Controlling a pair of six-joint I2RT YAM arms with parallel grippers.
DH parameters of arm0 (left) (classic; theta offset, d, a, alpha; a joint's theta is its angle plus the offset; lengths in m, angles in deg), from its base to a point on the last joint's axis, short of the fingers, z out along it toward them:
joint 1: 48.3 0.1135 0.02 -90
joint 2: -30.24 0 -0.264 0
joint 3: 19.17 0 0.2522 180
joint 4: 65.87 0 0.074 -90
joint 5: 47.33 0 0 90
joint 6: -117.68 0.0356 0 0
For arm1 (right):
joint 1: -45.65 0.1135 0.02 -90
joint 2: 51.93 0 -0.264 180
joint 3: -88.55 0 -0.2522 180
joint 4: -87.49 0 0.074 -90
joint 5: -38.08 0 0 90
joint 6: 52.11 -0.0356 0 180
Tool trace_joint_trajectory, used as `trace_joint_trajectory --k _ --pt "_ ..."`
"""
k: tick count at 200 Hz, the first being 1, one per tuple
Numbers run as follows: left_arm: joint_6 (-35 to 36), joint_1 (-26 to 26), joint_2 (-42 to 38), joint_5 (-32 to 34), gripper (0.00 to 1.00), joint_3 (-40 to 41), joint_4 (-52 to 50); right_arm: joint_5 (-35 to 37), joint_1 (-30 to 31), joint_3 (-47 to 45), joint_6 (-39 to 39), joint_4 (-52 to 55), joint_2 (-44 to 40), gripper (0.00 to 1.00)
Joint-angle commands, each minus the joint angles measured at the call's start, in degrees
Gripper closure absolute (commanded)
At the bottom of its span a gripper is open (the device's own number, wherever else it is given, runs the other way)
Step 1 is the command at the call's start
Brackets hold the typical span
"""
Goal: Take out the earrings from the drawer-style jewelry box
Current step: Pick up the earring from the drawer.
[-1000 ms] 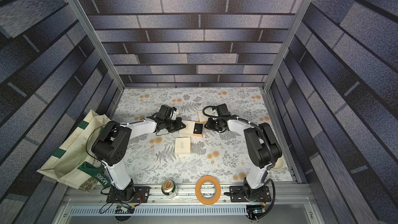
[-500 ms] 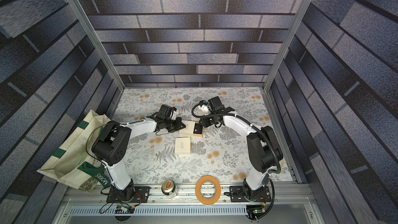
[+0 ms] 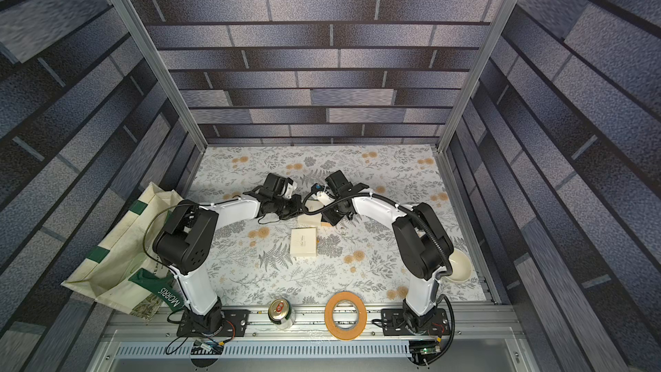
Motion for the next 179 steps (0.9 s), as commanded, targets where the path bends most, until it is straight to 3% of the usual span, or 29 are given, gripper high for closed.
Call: trace_joint_trajectory --k 1,179 --pt "0.8 0.0 1.6 -0.2 1.00 -0.6 -3.4 2.8 0.3 1.6 1.9 1.3 1.7 0.79" --pt "0.9 0.0 2.1 -0.2 1.00 -0.7 -3.5 2.6 1.7 2.7 1.9 -1.2 5.4 0.79"
